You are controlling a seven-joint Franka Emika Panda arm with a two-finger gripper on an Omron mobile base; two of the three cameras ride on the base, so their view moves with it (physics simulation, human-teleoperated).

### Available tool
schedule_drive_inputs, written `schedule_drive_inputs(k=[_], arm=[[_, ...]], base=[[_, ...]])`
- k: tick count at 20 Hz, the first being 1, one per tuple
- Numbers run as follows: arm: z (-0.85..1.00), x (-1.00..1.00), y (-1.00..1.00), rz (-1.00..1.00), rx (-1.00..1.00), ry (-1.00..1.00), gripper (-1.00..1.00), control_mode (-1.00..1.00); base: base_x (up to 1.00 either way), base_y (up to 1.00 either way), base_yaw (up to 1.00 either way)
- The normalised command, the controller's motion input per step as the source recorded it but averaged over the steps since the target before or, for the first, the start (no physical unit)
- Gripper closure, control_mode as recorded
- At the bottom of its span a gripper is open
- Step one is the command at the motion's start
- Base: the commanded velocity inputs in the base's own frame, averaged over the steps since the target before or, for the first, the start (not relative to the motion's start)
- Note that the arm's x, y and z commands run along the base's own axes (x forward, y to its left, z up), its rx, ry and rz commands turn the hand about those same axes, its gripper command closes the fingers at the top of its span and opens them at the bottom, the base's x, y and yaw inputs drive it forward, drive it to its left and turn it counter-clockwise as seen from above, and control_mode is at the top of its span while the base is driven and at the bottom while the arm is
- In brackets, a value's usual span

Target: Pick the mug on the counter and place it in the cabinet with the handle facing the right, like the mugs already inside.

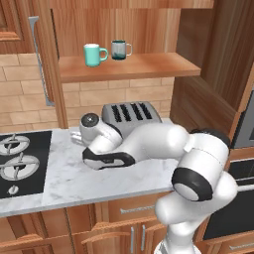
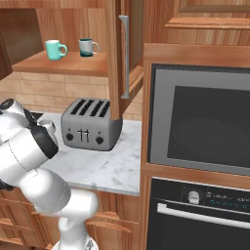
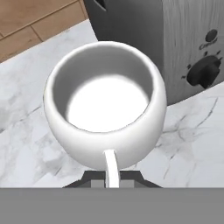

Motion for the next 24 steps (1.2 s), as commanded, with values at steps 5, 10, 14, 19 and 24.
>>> schedule_drive_inputs(k=[5, 10, 14, 19, 24], arm=[[0.39, -0.04, -0.01, 0.0, 0.0, 0.03, 1.0, -1.0], [0.26, -0.22, -0.09, 0.09, 0.0, 0.01, 1.0, -1.0], [0.28, -0.22, -0.16, 0.23, 0.0, 0.0, 1.0, -1.0], [0.23, -0.25, -0.29, 0.28, -0.02, 0.0, 1.0, -1.0], [0.25, -0.4, -0.23, 0.26, -0.08, 0.0, 1.0, -1.0]], base=[[0.0, 0.0, 0.0], [0.0, 0.0, 0.0], [0.0, 0.0, 0.0], [0.0, 0.0, 0.0], [0.0, 0.0, 0.0]])
